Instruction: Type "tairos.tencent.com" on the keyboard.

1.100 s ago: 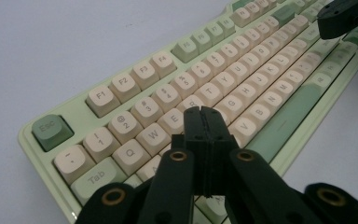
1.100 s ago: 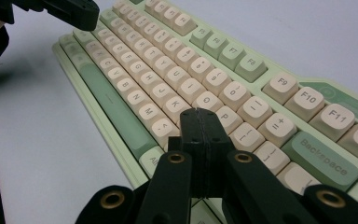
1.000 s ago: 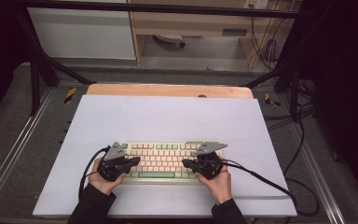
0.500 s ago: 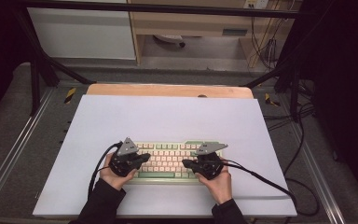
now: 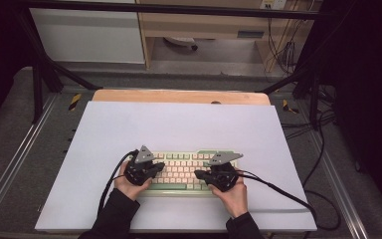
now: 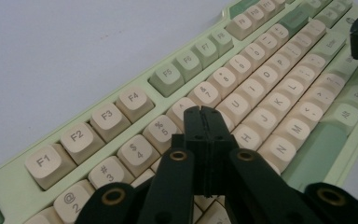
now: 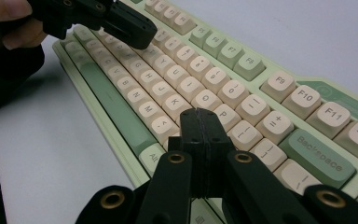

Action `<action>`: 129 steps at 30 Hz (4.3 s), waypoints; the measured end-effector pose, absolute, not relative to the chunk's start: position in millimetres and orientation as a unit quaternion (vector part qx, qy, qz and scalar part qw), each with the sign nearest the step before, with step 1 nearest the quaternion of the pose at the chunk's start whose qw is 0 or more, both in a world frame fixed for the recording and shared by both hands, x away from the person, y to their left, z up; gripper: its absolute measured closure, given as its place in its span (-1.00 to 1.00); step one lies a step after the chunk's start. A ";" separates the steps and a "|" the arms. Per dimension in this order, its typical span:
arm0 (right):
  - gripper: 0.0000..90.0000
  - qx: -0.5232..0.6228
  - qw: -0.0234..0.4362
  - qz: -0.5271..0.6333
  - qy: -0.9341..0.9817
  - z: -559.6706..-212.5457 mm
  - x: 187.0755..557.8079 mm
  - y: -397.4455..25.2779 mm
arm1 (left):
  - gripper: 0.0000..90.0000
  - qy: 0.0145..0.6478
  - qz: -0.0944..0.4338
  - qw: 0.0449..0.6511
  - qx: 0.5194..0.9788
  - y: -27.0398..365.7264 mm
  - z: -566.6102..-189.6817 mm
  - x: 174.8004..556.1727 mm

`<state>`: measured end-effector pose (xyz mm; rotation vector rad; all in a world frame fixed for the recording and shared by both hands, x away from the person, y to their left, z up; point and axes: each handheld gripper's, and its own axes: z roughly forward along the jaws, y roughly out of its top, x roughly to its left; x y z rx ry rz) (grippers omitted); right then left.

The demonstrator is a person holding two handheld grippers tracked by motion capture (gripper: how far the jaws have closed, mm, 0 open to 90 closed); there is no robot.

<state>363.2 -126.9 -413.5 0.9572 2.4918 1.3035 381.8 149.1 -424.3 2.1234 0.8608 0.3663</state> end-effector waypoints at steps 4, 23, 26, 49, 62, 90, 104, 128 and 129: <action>1.00 0.321 0.085 0.438 0.836 -413.4 363.1 -127.0 | 1.00 0.340 0.146 0.396 0.841 148.3 -426.6 382.8; 1.00 0.321 0.085 0.437 0.836 -413.9 363.1 -126.6 | 1.00 0.337 0.143 0.395 0.843 146.5 -430.4 382.2; 1.00 0.320 0.085 0.439 0.836 -413.3 363.0 -127.0 | 1.00 0.334 0.143 0.400 0.841 147.4 -427.1 380.0; 1.00 0.321 0.085 0.439 0.835 -411.3 361.8 -127.7 | 1.00 0.336 0.149 0.417 0.831 189.8 -411.4 357.5; 1.00 0.323 0.083 0.436 0.836 -415.7 363.1 -124.7 | 1.00 0.353 0.146 0.423 0.822 215.3 -416.9 348.7; 1.00 0.316 0.066 0.427 0.845 -430.3 362.0 -110.3 | 1.00 0.360 0.145 0.424 0.819 230.1 -422.7 344.8; 1.00 0.313 0.066 0.422 0.849 -433.9 363.1 -109.1 | 1.00 0.360 0.145 0.424 0.818 230.4 -423.1 344.7; 1.00 0.314 0.083 0.436 0.839 -414.8 361.2 -121.6 | 1.00 0.356 0.145 0.426 0.819 223.0 -420.7 344.0; 1.00 0.313 0.083 0.437 0.839 -414.4 361.3 -122.4 | 1.00 0.356 0.144 0.426 0.819 222.6 -420.6 343.9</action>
